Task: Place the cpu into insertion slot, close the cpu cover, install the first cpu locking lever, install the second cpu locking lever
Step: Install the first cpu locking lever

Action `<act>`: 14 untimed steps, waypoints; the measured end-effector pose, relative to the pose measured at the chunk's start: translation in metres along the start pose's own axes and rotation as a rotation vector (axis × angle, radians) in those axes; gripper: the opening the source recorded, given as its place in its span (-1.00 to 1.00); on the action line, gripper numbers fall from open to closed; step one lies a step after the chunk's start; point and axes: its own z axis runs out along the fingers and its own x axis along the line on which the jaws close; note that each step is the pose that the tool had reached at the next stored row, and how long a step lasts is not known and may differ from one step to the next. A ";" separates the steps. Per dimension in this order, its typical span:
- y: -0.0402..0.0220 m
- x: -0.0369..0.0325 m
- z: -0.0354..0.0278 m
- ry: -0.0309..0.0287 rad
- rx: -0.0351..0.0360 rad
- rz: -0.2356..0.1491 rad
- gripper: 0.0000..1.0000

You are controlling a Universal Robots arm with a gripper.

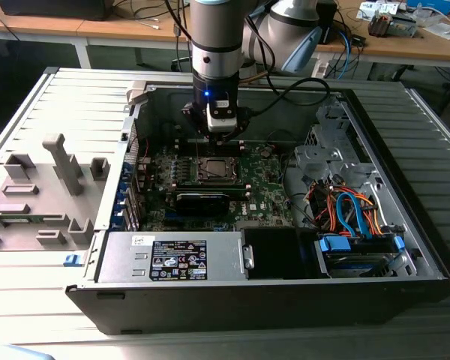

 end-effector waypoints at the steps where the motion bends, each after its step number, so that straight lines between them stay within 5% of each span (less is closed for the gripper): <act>1: 0.0000 0.0000 0.0000 0.0000 0.0000 -0.002 -0.79; 14: 0.0000 0.0000 0.0000 0.0004 -0.0004 -0.020 -0.79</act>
